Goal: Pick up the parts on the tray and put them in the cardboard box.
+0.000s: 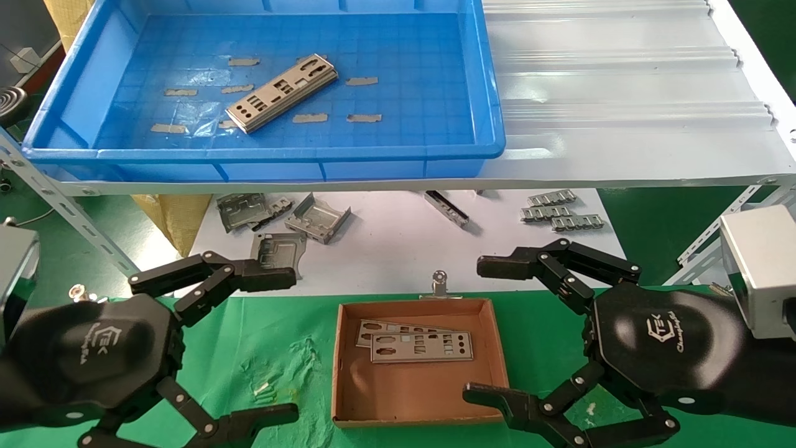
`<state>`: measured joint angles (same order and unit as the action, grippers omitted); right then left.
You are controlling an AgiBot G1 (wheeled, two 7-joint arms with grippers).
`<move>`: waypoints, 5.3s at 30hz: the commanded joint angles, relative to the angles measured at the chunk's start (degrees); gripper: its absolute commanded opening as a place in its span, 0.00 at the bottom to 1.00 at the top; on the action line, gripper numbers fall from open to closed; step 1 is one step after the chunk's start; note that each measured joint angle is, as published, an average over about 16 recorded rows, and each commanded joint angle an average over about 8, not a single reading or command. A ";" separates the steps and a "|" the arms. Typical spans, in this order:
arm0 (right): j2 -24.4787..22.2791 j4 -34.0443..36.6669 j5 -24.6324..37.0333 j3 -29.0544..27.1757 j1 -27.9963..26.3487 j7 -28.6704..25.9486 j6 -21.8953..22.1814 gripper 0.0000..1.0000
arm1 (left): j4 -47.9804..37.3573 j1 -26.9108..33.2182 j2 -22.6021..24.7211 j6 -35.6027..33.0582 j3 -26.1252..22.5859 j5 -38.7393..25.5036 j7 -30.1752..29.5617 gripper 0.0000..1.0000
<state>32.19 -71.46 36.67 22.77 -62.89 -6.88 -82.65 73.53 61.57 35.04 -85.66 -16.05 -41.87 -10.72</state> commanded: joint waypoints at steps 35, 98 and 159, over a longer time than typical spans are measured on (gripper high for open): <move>0.00 0.00 0.00 0.00 0.00 0.00 0.00 0.00 | 0.00 0.00 0.00 0.00 0.00 0.00 0.00 1.00; 0.00 0.00 0.00 0.01 0.00 0.00 0.00 0.92 | -65.20 51.36 29.89 16.09 -17.58 -34.27 9.62 1.00; 0.00 0.00 -0.01 0.01 -0.01 0.01 0.00 1.00 | -73.43 52.94 34.85 28.36 -17.12 -33.91 13.10 0.00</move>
<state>32.19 -71.46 36.66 22.78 -62.89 -6.87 -82.64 0.09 114.47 69.93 -57.28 -33.12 -75.71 2.40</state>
